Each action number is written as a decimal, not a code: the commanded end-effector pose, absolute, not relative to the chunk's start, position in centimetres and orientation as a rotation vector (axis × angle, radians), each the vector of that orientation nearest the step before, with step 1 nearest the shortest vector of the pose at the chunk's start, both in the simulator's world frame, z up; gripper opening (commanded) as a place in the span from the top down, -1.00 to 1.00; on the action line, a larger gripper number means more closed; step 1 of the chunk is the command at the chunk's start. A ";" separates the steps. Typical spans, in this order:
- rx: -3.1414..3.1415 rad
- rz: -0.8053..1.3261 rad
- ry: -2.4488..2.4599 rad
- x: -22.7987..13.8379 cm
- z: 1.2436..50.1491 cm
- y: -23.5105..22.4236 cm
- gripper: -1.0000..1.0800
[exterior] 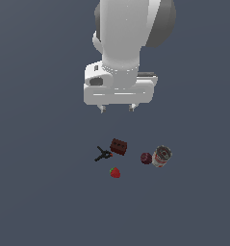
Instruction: Pick up a designated object from a clutter of objects.
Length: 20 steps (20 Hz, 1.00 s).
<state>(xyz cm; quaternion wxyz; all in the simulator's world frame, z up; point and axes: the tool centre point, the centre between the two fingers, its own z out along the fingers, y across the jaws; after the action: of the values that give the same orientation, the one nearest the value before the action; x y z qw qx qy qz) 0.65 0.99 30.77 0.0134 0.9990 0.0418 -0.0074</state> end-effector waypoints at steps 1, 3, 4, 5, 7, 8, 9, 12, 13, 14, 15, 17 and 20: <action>3.109 -0.024 0.182 0.8 30.0 1.0 -0.92; 3.105 -0.024 0.236 1.0 29.3 1.0 -0.92; 3.103 -0.024 0.265 1.0 28.9 1.0 -0.92; 3.100 -0.024 0.297 1.1 28.4 1.0 -0.92; 3.092 -0.024 0.367 1.3 27.5 1.0 -0.92; 3.088 -0.024 0.404 1.4 26.9 1.0 -0.92; 3.082 -0.024 0.445 1.4 26.4 1.1 -0.92; 3.062 -0.025 0.569 1.6 24.6 1.1 -0.92; 3.054 -0.025 0.611 1.7 24.0 1.1 -0.92; 3.046 -0.024 0.652 1.7 23.5 1.1 -0.92; 3.037 -0.024 0.693 1.8 22.9 1.1 -0.92; 3.018 -0.024 0.775 1.8 21.7 1.2 -0.92; 2.986 -0.024 0.898 1.8 20.0 1.3 -0.92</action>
<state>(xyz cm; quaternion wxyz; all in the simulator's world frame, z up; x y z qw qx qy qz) 1.82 1.23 20.87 0.0121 0.9634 0.2676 -0.0079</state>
